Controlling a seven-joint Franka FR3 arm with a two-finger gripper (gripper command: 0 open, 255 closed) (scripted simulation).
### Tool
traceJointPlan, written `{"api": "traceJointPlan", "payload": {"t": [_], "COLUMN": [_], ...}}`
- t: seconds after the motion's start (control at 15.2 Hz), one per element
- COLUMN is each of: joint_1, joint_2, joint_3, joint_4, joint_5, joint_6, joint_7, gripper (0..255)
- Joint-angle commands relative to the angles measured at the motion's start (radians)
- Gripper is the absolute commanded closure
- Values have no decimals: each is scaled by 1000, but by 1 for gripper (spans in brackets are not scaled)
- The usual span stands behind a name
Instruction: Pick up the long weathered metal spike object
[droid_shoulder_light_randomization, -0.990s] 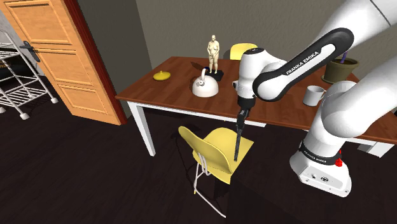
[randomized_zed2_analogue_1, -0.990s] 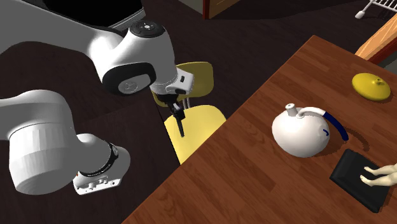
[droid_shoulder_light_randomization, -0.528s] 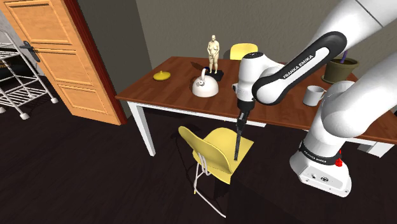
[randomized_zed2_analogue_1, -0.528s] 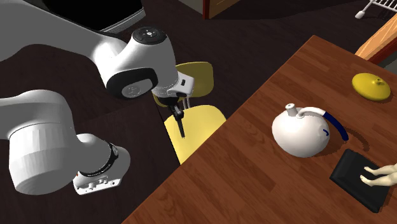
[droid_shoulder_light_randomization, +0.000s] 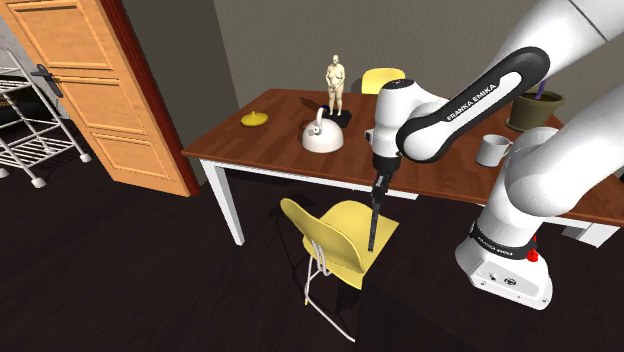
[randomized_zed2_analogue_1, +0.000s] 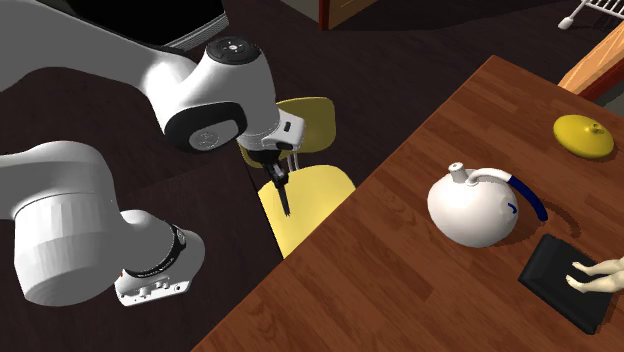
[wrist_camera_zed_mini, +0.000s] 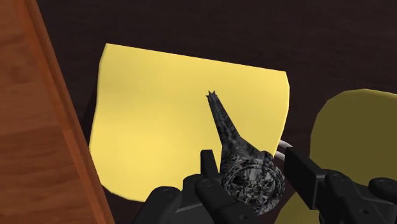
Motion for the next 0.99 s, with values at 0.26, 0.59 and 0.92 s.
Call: {"api": "traceJointPlan", "payload": {"t": [0.26, 0.59, 0.92], "joint_1": [3, 5, 5], "joint_2": [-90, -153, -185], "joint_3": [-9, -15, -19], "joint_4": [32, 69, 95], "joint_5": [0, -1, -3], "joint_6": [-123, -222, -281], "joint_7": [-6, -9, -11], "gripper": [255, 255, 255]}}
